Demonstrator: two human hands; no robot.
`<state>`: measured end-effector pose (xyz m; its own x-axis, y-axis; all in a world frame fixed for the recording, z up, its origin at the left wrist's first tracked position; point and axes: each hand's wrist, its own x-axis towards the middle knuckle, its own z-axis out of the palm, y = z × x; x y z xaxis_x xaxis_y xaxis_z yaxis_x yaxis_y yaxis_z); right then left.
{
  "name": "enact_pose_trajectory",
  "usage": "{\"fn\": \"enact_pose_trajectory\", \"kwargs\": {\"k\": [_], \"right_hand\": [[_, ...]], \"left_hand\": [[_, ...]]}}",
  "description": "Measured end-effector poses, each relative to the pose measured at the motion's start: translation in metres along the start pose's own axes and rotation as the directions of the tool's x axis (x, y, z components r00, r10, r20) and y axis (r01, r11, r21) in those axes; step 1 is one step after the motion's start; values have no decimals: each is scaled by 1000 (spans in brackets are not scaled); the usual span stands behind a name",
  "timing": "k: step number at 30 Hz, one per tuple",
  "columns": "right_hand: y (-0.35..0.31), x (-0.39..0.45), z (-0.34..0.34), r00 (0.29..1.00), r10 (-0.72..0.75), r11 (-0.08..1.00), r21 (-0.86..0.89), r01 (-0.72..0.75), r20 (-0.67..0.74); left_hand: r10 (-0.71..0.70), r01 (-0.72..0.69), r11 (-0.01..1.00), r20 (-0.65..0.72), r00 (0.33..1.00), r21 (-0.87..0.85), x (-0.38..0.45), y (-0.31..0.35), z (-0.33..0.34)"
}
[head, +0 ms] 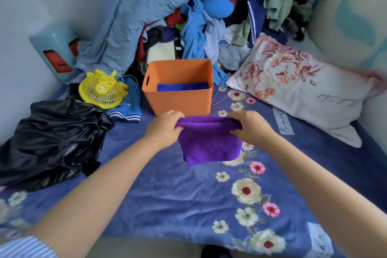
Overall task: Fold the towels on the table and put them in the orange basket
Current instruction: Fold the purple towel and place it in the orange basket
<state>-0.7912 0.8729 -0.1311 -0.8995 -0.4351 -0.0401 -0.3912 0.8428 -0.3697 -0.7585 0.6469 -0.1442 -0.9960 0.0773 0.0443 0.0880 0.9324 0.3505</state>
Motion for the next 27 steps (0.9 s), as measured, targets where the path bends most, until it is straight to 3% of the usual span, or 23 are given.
{"fn": "enact_pose_trajectory", "kwargs": {"k": [7,11,18,23,27], "right_hand": [[7,111,0,997,-45,999,34,43,61],[20,192,-3,999,-51,990,130,50,8],[25,302,9,988,3,926,373,56,-154],[21,381,33,962,146,801,598,23,-232],[21,443,68,950,253,730,680,-65,-181]], "left_hand": [[-138,135,974,-2,990,-183,82,-44,-5],[-222,210,915,6,975,-345,155,-71,-9],[-497,352,713,-83,863,-606,250,-126,-3],[-631,285,457,-81,772,-843,315,-179,10],[-642,226,361,-65,764,-904,360,-221,32]]}}
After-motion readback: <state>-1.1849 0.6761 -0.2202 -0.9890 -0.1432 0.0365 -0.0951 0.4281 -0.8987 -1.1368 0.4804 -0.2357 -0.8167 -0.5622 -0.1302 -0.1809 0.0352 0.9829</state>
